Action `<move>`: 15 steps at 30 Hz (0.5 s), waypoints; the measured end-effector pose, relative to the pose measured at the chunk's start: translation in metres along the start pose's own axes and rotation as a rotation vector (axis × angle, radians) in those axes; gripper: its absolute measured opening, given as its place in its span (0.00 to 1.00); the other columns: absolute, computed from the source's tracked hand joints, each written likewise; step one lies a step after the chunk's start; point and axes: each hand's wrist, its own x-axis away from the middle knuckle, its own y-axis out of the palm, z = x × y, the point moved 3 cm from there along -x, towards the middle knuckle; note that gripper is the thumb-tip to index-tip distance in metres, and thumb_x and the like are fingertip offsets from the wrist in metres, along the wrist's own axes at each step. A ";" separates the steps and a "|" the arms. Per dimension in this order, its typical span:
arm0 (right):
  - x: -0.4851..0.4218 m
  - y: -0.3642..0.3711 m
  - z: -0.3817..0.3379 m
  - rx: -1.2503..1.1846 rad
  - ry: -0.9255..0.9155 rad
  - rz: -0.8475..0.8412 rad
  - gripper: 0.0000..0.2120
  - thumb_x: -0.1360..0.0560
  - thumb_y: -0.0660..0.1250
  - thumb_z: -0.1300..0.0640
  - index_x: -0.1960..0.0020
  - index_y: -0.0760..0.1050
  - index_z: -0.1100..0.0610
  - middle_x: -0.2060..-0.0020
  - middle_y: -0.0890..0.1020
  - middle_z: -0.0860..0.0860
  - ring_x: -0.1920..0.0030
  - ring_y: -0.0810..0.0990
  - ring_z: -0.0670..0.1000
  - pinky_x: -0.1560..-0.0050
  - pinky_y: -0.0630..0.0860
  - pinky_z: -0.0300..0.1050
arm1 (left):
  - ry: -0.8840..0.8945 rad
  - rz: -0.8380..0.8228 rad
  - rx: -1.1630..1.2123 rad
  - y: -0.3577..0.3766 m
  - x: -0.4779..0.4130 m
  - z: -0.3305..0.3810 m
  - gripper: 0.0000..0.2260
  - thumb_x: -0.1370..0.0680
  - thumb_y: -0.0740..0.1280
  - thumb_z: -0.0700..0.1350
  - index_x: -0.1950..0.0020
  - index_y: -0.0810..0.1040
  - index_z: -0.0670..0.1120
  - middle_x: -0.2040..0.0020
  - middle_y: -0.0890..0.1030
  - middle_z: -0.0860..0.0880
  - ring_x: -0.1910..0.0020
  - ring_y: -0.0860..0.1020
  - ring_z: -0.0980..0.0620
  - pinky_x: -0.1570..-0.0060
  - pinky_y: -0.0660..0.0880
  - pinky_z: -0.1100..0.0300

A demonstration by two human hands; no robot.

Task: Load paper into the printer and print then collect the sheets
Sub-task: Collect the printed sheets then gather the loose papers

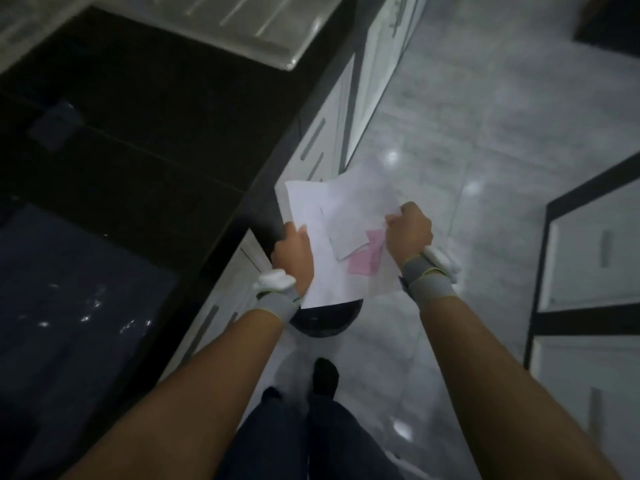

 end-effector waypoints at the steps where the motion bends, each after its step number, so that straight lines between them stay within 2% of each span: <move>1: -0.004 0.009 0.013 -0.011 0.019 -0.022 0.07 0.24 0.61 0.63 0.48 0.73 0.64 0.47 0.81 0.63 0.47 0.78 0.65 0.55 0.69 0.46 | -0.019 -0.018 -0.023 0.011 -0.001 -0.006 0.17 0.17 0.56 0.49 0.44 0.73 0.35 0.54 0.80 0.29 0.54 0.79 0.32 0.57 0.73 0.47; 7: -0.024 0.089 0.088 -0.048 0.130 -0.148 0.07 0.25 0.60 0.65 0.49 0.73 0.67 0.50 0.80 0.66 0.50 0.79 0.63 0.59 0.66 0.45 | -0.124 -0.224 -0.208 0.090 -0.018 -0.067 0.17 0.17 0.53 0.49 0.42 0.72 0.36 0.48 0.79 0.30 0.48 0.79 0.33 0.51 0.73 0.47; 9: -0.031 0.118 0.109 -0.052 0.154 -0.199 0.06 0.25 0.59 0.67 0.50 0.73 0.68 0.51 0.80 0.65 0.53 0.78 0.61 0.60 0.64 0.43 | -0.142 -0.276 -0.233 0.116 -0.027 -0.089 0.18 0.17 0.53 0.48 0.44 0.73 0.35 0.46 0.79 0.30 0.46 0.78 0.33 0.53 0.71 0.49; 11: -0.037 0.141 0.125 -0.049 0.164 -0.225 0.07 0.25 0.58 0.68 0.50 0.73 0.67 0.50 0.80 0.65 0.52 0.78 0.60 0.60 0.64 0.40 | -0.123 -0.314 -0.235 0.134 -0.035 -0.109 0.18 0.16 0.53 0.47 0.46 0.74 0.34 0.46 0.79 0.30 0.46 0.77 0.33 0.55 0.68 0.50; 13: -0.046 0.169 0.144 -0.038 0.171 -0.248 0.08 0.25 0.58 0.68 0.49 0.73 0.67 0.49 0.80 0.64 0.50 0.79 0.61 0.61 0.63 0.38 | -0.112 -0.356 -0.237 0.154 -0.043 -0.130 0.18 0.16 0.53 0.47 0.48 0.74 0.33 0.46 0.79 0.31 0.46 0.77 0.33 0.52 0.70 0.49; 15: -0.055 0.203 0.163 -0.018 0.186 -0.288 0.07 0.25 0.59 0.66 0.50 0.74 0.66 0.50 0.81 0.63 0.52 0.78 0.59 0.61 0.63 0.39 | -0.107 -0.402 -0.261 0.179 -0.052 -0.155 0.19 0.16 0.52 0.46 0.51 0.75 0.33 0.46 0.79 0.32 0.47 0.77 0.34 0.50 0.71 0.49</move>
